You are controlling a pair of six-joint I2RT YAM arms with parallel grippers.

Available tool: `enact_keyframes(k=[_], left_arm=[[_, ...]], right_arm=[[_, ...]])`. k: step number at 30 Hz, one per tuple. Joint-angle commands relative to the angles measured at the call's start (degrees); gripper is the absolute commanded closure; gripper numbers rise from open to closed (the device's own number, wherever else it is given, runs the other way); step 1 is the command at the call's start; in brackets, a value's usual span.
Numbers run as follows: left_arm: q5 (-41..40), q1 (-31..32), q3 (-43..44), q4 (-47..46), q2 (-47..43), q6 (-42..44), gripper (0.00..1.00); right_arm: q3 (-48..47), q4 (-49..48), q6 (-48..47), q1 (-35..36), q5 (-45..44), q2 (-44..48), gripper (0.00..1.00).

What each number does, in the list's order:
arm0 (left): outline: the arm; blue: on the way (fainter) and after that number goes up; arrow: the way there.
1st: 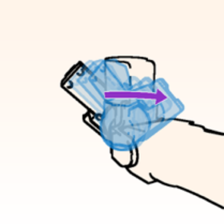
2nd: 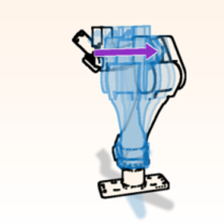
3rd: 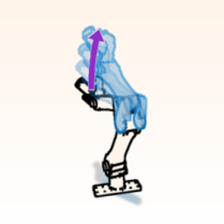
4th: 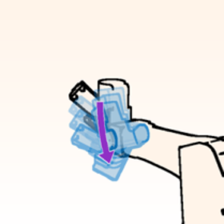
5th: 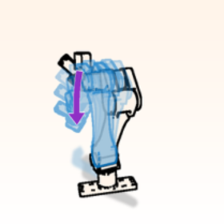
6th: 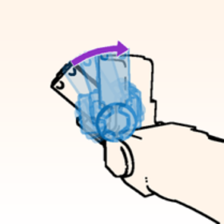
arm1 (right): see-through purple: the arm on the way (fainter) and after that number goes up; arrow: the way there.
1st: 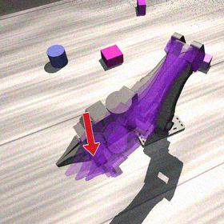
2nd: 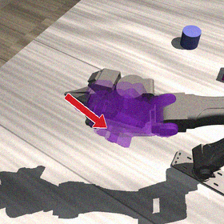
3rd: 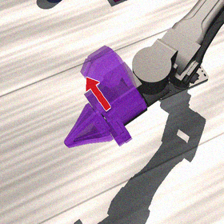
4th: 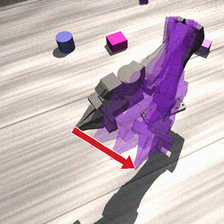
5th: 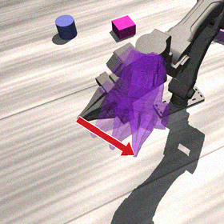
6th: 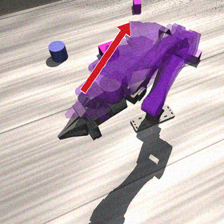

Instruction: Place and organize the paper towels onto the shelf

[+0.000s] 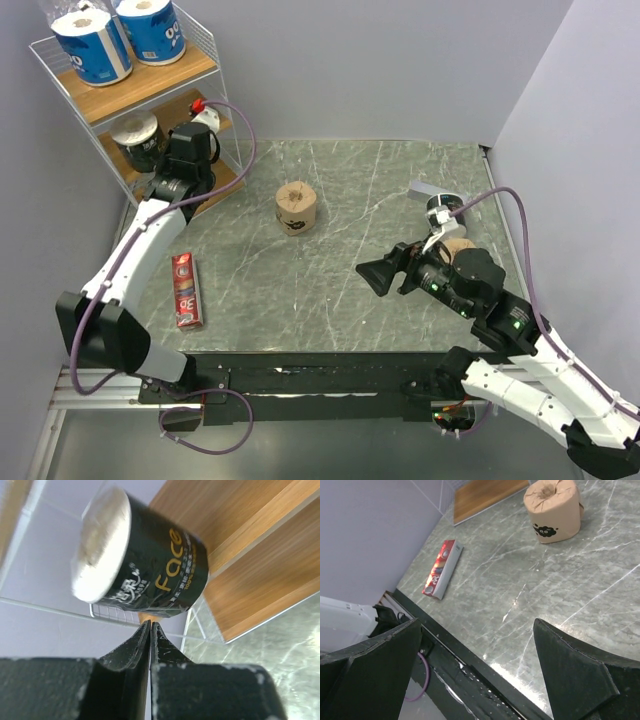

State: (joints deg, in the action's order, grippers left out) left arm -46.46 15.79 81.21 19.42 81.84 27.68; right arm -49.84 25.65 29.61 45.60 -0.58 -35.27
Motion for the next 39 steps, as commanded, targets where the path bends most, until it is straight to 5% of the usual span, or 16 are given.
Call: enact_keyframes(k=[1, 15, 33, 39], left_arm=[[-6.36, -1.64, 1.41, -2.10, 1.56, -1.58, 0.90], [-4.00, -6.03, 10.20, -7.72, 9.47, 3.34, 0.85], [2.24, -9.55, 17.31, -8.52, 16.33, -0.51, 0.83], [15.85, -4.46, 15.92, -5.00, 7.58, -9.29, 0.76]], right_arm=[[-2.72, -2.27, -1.83, 0.01, 0.23, -0.51, 0.01], [-0.16, -3.94, -2.01, 0.10, -1.79, 2.92, 0.01], [-2.80, -0.69, -0.52, 0.01, -2.67, 0.64, 0.01], [-3.85, 2.47, 0.63, 0.01, -4.08, -0.41, 0.01]])
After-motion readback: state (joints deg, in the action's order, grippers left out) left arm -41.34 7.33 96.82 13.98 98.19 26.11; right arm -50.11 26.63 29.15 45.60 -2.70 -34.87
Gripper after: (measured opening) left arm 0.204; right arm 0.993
